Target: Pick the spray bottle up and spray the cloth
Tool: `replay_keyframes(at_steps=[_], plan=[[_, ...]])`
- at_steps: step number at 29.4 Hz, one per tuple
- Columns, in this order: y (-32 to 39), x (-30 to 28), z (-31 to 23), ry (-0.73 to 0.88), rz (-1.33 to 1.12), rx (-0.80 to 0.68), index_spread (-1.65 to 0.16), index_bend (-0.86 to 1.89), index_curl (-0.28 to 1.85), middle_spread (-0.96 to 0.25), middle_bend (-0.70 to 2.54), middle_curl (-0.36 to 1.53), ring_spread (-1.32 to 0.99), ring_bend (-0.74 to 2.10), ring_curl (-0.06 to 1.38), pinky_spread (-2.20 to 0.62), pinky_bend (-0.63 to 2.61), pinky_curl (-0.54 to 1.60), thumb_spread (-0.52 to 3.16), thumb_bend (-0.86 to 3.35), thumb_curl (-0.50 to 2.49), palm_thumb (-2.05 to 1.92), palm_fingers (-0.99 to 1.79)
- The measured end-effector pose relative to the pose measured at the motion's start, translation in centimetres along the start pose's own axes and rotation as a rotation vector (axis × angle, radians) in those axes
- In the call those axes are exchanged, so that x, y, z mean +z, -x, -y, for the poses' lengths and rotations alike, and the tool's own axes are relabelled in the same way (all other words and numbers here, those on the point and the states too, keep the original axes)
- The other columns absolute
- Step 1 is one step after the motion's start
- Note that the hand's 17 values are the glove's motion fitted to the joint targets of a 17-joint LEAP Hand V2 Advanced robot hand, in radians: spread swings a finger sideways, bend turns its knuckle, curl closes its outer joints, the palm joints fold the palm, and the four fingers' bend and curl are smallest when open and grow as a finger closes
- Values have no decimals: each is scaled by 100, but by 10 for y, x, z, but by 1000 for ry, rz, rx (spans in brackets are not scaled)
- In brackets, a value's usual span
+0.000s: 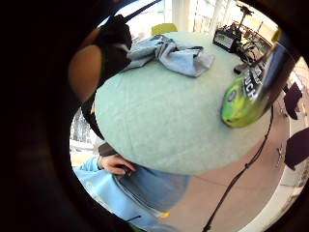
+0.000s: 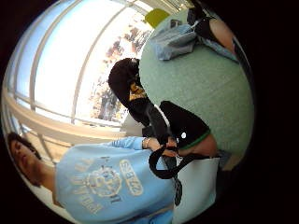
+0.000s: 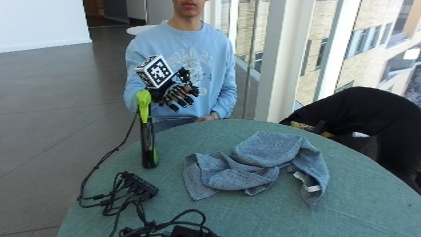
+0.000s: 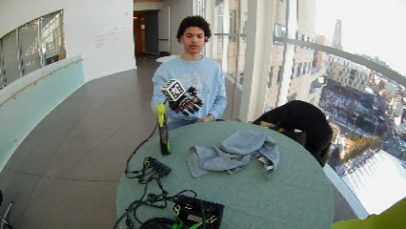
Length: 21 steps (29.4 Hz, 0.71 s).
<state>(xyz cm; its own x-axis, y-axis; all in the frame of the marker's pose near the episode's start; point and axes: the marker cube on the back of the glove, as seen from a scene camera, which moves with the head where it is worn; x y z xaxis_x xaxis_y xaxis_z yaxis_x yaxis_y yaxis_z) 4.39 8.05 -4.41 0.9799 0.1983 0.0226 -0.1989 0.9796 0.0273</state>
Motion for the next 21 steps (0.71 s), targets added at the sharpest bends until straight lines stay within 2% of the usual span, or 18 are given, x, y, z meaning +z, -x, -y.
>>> replay_keyframes(at_steps=[7, 13, 15, 21], plan=[[-33, -23, -18, -176, 93, 207, -36, 12, 32, -5, 24, 35, 3, 17, 21, 21, 32, 31, 112, 8, 23, 58, 59], [-60, -37, -38, -116, 192, 172, -37, 10, 29, -5, 25, 36, 3, 19, 22, 21, 36, 33, 111, 3, 24, 57, 55], [-67, -40, -41, -107, 216, 210, -37, 10, 28, -4, 25, 37, 3, 20, 23, 21, 37, 34, 111, 2, 24, 57, 54], [-94, -48, -36, -205, 308, 236, -38, 10, 26, -4, 26, 37, 3, 21, 24, 21, 39, 35, 110, -2, 25, 57, 51]])
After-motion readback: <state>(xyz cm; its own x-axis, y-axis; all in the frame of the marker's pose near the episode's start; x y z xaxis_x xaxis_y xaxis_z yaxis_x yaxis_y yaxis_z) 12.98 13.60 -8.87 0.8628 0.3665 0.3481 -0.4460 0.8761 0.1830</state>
